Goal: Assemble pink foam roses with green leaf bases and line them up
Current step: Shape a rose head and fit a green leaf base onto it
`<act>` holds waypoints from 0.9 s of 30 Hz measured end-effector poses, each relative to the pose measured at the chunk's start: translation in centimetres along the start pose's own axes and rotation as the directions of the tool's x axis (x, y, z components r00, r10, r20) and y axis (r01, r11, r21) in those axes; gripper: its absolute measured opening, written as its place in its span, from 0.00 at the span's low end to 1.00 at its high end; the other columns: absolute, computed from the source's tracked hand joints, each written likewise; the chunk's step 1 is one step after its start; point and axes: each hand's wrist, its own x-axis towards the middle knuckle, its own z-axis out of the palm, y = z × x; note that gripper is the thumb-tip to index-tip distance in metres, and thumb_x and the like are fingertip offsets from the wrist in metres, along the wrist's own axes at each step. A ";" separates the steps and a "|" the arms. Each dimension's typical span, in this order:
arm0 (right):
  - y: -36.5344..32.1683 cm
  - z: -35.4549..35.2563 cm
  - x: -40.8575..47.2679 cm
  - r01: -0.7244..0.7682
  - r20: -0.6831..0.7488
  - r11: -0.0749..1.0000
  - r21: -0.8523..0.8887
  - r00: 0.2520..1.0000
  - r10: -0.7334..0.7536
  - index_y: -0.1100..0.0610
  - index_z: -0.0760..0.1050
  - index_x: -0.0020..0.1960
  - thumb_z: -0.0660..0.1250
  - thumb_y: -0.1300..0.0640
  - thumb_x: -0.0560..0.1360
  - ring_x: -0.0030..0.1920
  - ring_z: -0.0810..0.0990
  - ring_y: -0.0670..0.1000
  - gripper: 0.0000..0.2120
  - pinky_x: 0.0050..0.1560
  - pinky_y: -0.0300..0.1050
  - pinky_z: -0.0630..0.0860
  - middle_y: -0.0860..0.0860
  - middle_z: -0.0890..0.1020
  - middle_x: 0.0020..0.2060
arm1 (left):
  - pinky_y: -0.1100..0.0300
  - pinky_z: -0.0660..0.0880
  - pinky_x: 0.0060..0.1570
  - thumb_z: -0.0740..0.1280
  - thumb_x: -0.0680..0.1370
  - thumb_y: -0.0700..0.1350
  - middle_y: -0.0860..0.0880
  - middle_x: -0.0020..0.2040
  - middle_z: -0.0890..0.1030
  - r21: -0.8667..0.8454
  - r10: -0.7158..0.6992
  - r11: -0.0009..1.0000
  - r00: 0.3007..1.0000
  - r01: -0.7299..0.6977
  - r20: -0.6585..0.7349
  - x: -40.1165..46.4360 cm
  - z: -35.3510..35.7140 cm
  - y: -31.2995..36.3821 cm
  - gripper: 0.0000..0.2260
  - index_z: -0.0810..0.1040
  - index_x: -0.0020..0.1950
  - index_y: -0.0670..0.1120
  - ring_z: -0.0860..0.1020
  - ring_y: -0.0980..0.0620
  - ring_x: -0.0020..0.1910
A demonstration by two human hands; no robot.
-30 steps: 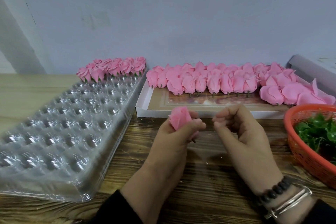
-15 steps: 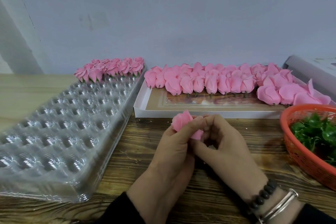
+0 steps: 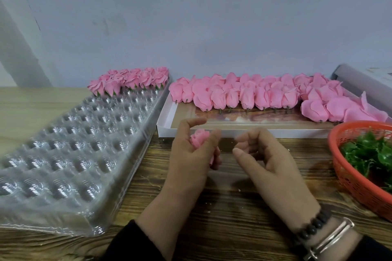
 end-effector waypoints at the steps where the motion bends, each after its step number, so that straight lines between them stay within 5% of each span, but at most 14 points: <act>1: 0.0 -0.1 0.1 0.011 0.030 1.000 -0.004 1.000 -0.011 0.50 0.75 0.47 0.67 0.64 0.69 0.40 0.75 0.41 0.11 0.44 0.31 0.71 0.47 0.79 0.40 | 0.65 0.70 0.24 0.68 0.72 0.43 0.50 0.25 0.74 0.036 0.005 0.999 0.999 -0.006 0.031 0.0 0.0 0.0 0.15 0.70 0.57 0.46 0.72 0.56 0.23; 4: -0.2 -0.2 0.1 0.032 0.129 0.997 -0.066 0.991 -0.023 0.49 0.74 0.56 0.69 0.71 0.67 0.48 0.76 0.43 0.23 0.51 0.34 0.70 0.48 0.80 0.48 | 0.65 0.70 0.25 0.65 0.68 0.57 0.50 0.27 0.75 0.106 -0.048 0.994 0.993 0.037 0.109 -0.2 0.2 -0.1 0.25 0.67 0.63 0.52 0.73 0.57 0.25; 8: -0.4 -0.2 0.1 0.041 0.195 0.989 -0.141 0.981 -0.012 0.44 0.74 0.58 0.73 0.69 0.65 0.48 0.75 0.41 0.28 0.49 0.27 0.66 0.45 0.80 0.47 | 0.63 0.70 0.23 0.50 0.62 0.71 0.46 0.32 0.75 0.151 -0.204 0.972 0.968 0.182 0.146 -0.4 0.8 0.5 0.23 0.73 0.44 0.59 0.72 0.54 0.25; 10: -0.7 -0.2 0.2 0.040 0.214 0.986 -0.163 0.977 -0.004 0.42 0.76 0.54 0.73 0.69 0.65 0.44 0.75 0.39 0.27 0.45 0.26 0.66 0.41 0.80 0.42 | 0.64 0.71 0.25 0.45 0.62 0.71 0.46 0.31 0.75 0.206 -0.215 0.963 0.959 0.176 0.185 -0.6 1.0 0.8 0.22 0.75 0.36 0.63 0.71 0.55 0.24; 12: -0.8 -0.3 0.2 0.031 0.214 0.991 -0.128 0.977 -0.003 0.43 0.78 0.49 0.72 0.70 0.65 0.39 0.76 0.37 0.23 0.41 0.26 0.67 0.38 0.80 0.37 | 0.67 0.70 0.25 0.44 0.61 0.72 0.49 0.30 0.76 0.244 -0.225 0.954 0.952 0.172 0.209 -0.6 1.0 0.9 0.22 0.72 0.40 0.65 0.70 0.58 0.22; 15: -0.8 -0.4 0.2 -0.015 0.253 1.000 -0.019 0.967 0.019 0.52 0.79 0.44 0.71 0.68 0.68 0.31 0.76 0.45 0.12 0.34 0.35 0.71 0.53 0.80 0.32 | 0.69 0.71 0.26 0.44 0.60 0.73 0.52 0.24 0.76 0.293 -0.250 0.941 0.929 0.167 0.273 -0.8 0.8 0.6 0.23 0.67 0.46 0.67 0.73 0.59 0.24; 18: -0.4 -0.6 0.4 -0.093 0.213 0.986 0.142 0.975 0.061 0.58 0.76 0.39 0.69 0.67 0.70 0.30 0.77 0.53 0.05 0.35 0.44 0.74 0.63 0.80 0.30 | 0.62 0.78 0.43 0.47 0.62 0.77 0.45 0.36 0.81 0.192 -0.244 0.964 0.906 0.186 0.345 -0.8 0.4 0.8 0.18 0.71 0.43 0.75 0.81 0.52 0.37; 20: -0.2 -0.9 0.6 -0.111 0.118 0.968 0.223 0.989 0.086 0.59 0.75 0.37 0.69 0.67 0.69 0.32 0.78 0.51 0.05 0.36 0.42 0.74 0.61 0.81 0.30 | 0.56 0.76 0.54 0.55 0.63 0.75 0.47 0.46 0.84 0.193 -0.241 0.964 0.913 0.185 0.328 -0.3 -0.3 0.7 0.21 0.71 0.53 0.73 0.82 0.51 0.48; 22: -0.1 -1.1 0.8 -0.100 0.054 0.959 0.266 0.995 0.089 0.59 0.75 0.37 0.69 0.67 0.69 0.31 0.78 0.49 0.05 0.35 0.39 0.75 0.57 0.81 0.29 | 0.62 0.77 0.49 0.69 0.65 0.65 0.52 0.48 0.83 0.294 -0.289 0.936 0.901 0.194 0.325 0.1 -0.9 0.4 0.33 0.66 0.67 0.57 0.81 0.56 0.48; 24: 0.0 -1.1 0.8 -0.094 0.029 0.961 0.261 0.996 0.089 0.57 0.76 0.36 0.69 0.67 0.69 0.31 0.77 0.47 0.07 0.33 0.37 0.74 0.54 0.80 0.29 | 0.66 0.76 0.43 0.78 0.62 0.52 0.51 0.50 0.81 0.379 -0.328 0.906 0.881 0.190 0.342 -0.1 -0.9 0.2 0.32 0.70 0.62 0.50 0.81 0.57 0.47; 27: -0.3 -0.8 0.6 -0.054 0.065 0.974 0.221 0.997 0.040 0.57 0.76 0.36 0.69 0.66 0.69 0.30 0.76 0.45 0.06 0.31 0.34 0.73 0.53 0.80 0.28 | 0.65 0.75 0.35 0.75 0.60 0.49 0.53 0.41 0.79 0.437 -0.277 0.890 0.918 0.134 0.282 -0.7 0.0 -0.3 0.20 0.72 0.48 0.49 0.77 0.61 0.37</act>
